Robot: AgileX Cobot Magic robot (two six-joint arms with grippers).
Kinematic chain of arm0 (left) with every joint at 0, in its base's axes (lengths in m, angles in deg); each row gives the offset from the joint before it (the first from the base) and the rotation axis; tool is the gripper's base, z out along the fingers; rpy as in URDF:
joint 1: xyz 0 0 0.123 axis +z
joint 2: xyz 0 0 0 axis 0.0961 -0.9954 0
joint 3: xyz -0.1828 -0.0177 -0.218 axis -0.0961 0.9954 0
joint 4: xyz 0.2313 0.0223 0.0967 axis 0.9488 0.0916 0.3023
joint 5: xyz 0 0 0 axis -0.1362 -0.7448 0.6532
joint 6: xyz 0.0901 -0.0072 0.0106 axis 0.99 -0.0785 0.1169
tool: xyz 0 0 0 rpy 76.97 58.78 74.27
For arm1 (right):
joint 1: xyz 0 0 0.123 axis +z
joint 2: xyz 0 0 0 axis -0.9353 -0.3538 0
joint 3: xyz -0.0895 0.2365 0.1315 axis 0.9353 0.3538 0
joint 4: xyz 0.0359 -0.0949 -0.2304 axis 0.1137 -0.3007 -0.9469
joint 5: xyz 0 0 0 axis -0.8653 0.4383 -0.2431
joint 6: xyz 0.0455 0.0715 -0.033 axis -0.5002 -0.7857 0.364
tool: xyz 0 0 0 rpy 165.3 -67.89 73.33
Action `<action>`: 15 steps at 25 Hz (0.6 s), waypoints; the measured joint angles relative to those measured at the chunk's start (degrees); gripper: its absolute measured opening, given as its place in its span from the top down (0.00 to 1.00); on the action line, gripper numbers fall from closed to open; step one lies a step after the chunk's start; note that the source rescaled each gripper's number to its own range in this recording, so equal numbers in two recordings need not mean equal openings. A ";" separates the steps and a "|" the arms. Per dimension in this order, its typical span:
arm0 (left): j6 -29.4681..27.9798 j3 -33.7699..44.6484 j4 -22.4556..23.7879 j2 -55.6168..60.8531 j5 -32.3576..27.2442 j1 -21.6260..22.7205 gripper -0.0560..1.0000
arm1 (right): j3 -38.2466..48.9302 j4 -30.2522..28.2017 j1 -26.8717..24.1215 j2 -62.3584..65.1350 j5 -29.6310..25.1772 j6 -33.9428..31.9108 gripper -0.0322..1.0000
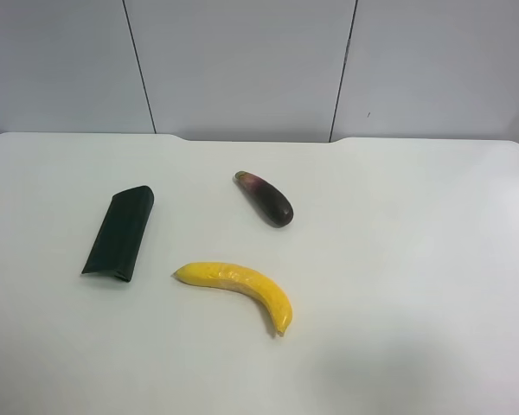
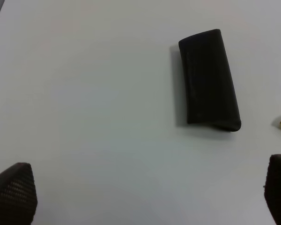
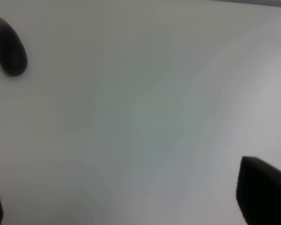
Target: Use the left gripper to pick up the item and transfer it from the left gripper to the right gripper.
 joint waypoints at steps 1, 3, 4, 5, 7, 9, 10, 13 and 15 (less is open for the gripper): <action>0.00 0.00 0.00 0.00 0.00 0.00 0.00 | 0.00 0.00 0.00 0.00 0.00 0.00 0.00; 0.00 0.00 0.00 0.00 0.00 0.00 0.00 | 0.00 0.00 0.00 0.00 0.00 0.00 0.00; 0.00 0.00 0.00 0.00 0.00 0.00 0.00 | 0.00 0.00 0.00 0.00 0.00 0.00 0.00; 0.00 0.00 0.00 0.00 0.00 0.00 0.00 | 0.00 0.00 0.00 0.00 0.00 0.00 0.00; 0.00 0.00 0.00 0.00 0.00 0.00 0.00 | 0.00 0.00 0.00 0.00 0.00 0.00 0.00; 0.00 0.00 0.00 0.00 0.00 0.00 0.00 | 0.00 0.00 0.00 0.00 0.00 0.00 0.00; 0.00 0.00 0.00 0.00 0.00 0.00 0.00 | 0.00 0.00 0.00 0.00 0.00 0.00 0.00; 0.00 0.00 0.00 0.00 0.00 0.00 0.00 | 0.00 0.00 0.00 0.00 0.00 0.00 0.00; 0.00 0.00 0.00 0.00 0.00 0.00 0.00 | 0.00 0.00 0.00 0.00 0.00 0.00 0.00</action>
